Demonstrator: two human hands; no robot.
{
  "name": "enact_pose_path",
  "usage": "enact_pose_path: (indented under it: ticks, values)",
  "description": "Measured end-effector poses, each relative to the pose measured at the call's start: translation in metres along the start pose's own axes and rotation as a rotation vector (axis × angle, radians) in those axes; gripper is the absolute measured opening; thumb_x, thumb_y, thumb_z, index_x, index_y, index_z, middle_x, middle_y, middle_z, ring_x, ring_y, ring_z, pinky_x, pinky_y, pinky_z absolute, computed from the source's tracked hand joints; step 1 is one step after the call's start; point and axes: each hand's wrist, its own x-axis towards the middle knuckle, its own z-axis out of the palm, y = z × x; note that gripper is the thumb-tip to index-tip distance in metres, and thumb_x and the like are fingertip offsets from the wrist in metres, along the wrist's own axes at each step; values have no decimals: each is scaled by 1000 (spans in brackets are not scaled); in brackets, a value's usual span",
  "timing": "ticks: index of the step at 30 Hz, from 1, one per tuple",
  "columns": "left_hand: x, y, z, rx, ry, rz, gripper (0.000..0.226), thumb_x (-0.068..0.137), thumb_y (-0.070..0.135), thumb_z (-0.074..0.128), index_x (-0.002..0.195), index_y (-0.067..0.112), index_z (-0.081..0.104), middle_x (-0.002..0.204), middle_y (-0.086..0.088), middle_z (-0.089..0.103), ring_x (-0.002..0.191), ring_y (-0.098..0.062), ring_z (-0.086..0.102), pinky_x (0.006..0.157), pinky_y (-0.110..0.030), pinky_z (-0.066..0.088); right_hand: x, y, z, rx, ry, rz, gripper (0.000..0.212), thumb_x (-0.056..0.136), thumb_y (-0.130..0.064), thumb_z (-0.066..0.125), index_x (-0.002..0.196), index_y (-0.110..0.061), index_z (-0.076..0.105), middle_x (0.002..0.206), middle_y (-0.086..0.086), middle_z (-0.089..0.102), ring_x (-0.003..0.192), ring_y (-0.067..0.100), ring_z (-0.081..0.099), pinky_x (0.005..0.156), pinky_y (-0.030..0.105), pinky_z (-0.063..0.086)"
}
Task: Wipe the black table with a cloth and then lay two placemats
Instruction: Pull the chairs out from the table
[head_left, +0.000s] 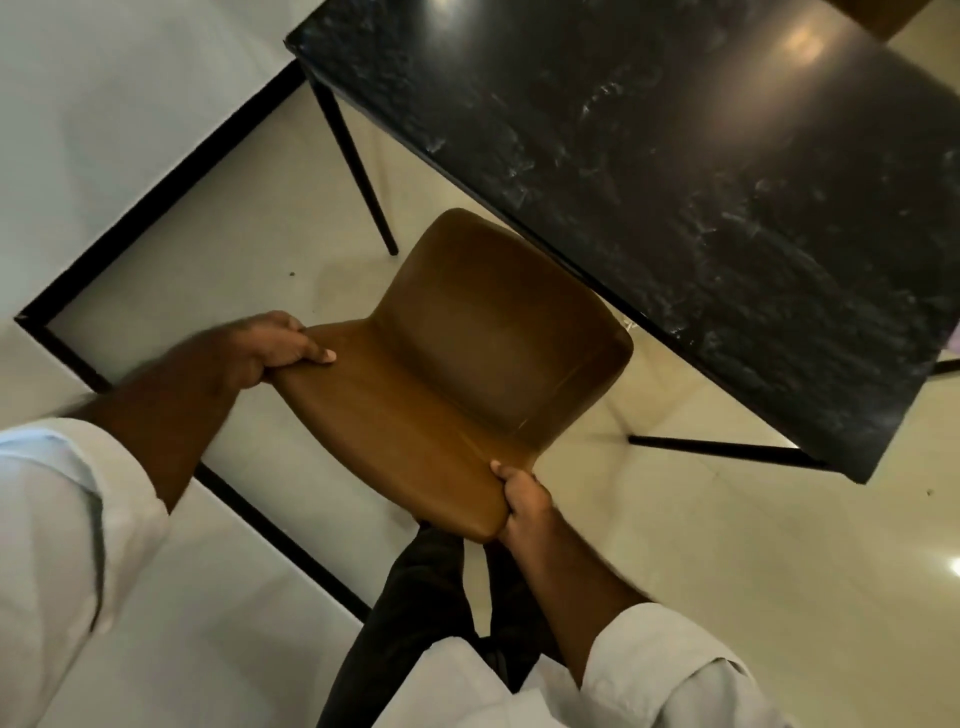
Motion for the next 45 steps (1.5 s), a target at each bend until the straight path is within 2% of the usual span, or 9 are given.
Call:
enact_pose_path:
  ticks: [6,13,19,24,28,33,37,41,45]
  values:
    - [15,23,-11,-4,44,20,55,85,20,96,129,2,67,122,-21,73,108,-40,74,99,-51,63,-5,-15,14,-35,2,-8,39,104,-24,77,136,-11,59,116,18,73,90,37,70,80,54,59]
    - [30,39,-14,17,34,27,58,82,21,98,129,3,70,124,-24,74,109,-43,75,101,-55,64,12,-29,23,-54,-24,-30,47,100,-26,80,139,-8,61,134,23,73,116,43,74,107,65,57]
    - [37,46,-2,3,35,44,55,82,20,97,127,3,70,123,-23,75,111,-43,75,101,-58,63,7,-47,8,-64,5,-51,37,102,-23,78,131,-6,63,124,20,73,90,35,71,83,50,58]
    - [36,68,11,47,35,50,59,82,23,98,129,3,67,123,-23,74,110,-42,75,96,-56,66,7,-70,-5,-88,-1,-80,32,107,-21,72,133,-7,58,124,18,69,113,40,69,90,52,55]
    - [31,72,12,139,49,38,67,82,31,99,131,4,63,127,-21,71,110,-40,74,91,-52,67,5,-71,-4,-88,-34,-79,50,104,-25,77,146,-7,58,139,21,71,122,43,71,100,58,59]
    - [19,79,19,361,153,149,73,85,41,96,136,2,60,130,-25,65,108,-41,67,80,-49,60,-1,-73,-7,-46,-61,-80,35,107,-20,73,136,-9,58,138,22,70,124,41,71,104,57,56]
    - [9,82,20,577,247,218,81,86,58,90,136,0,64,133,-26,68,109,-43,68,91,-53,60,-4,-70,-7,-39,-65,-88,45,107,-22,73,146,-8,56,129,20,71,102,37,71,91,53,57]
    - [-18,87,30,798,465,334,58,100,59,74,128,8,69,119,-18,73,94,-34,65,86,-49,60,-19,-68,-7,-30,-59,-152,48,111,-20,66,154,-4,53,147,22,67,125,41,70,94,53,55]
    - [-48,82,52,918,614,452,48,109,54,58,137,15,65,126,-14,65,106,-35,68,86,-48,57,-39,-63,-7,-91,-20,-220,44,111,-22,66,151,-8,55,136,18,69,109,35,71,76,42,57]
